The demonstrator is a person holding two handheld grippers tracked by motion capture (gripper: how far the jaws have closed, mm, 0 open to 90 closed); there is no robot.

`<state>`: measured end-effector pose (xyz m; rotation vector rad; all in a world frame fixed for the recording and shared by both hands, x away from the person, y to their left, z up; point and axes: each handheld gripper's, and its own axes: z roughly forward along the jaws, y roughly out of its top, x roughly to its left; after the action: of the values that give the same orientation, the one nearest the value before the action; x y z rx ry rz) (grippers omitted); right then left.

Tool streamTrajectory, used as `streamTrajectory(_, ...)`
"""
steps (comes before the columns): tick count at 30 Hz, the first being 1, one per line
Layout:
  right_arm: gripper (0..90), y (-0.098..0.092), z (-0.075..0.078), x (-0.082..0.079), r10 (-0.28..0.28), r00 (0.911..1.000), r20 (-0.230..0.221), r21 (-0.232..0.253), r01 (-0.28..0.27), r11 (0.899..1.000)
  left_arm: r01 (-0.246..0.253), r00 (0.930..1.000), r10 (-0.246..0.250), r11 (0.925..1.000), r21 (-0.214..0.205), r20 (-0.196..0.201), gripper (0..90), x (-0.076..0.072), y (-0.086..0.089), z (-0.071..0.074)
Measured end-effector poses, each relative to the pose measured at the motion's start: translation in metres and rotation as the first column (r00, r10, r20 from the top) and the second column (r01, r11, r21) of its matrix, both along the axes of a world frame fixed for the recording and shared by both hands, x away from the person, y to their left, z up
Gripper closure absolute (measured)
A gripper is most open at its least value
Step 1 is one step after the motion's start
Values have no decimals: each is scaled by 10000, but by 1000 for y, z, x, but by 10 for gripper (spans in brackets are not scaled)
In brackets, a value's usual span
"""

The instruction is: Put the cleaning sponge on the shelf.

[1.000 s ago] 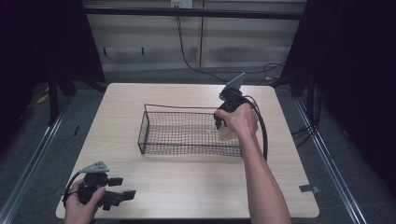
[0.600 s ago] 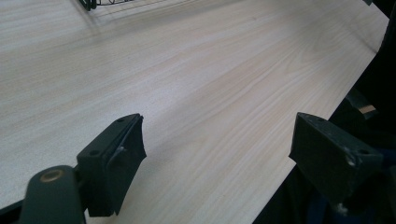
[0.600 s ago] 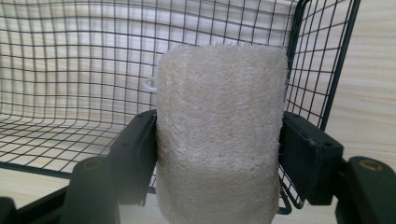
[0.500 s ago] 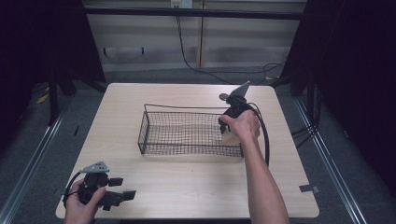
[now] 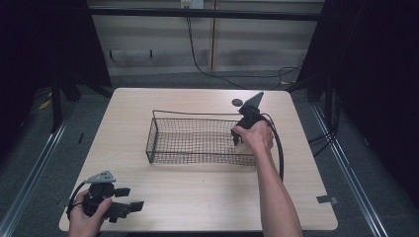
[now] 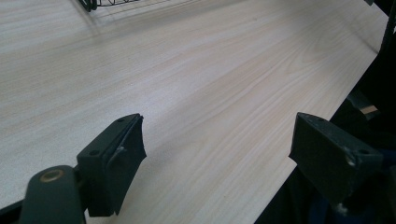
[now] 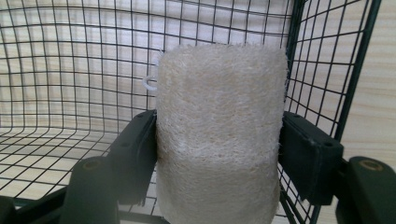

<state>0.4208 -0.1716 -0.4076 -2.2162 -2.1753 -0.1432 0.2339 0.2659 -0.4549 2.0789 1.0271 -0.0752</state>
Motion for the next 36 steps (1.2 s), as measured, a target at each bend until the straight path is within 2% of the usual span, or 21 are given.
streamTrajectory(20, 329, 5, -22, 1, -60, 9995, -321, -98, 56, 9999, 64, 10000, -64, 10000, 41, 14, 174, 0, 0, 0)
streamTrajectory(36, 325, 5, -31, 2, -139, 9991, -399, -50, 137, 9999, 51, 10000, -51, 10000, 8, -13, 174, 0, 0, 0)
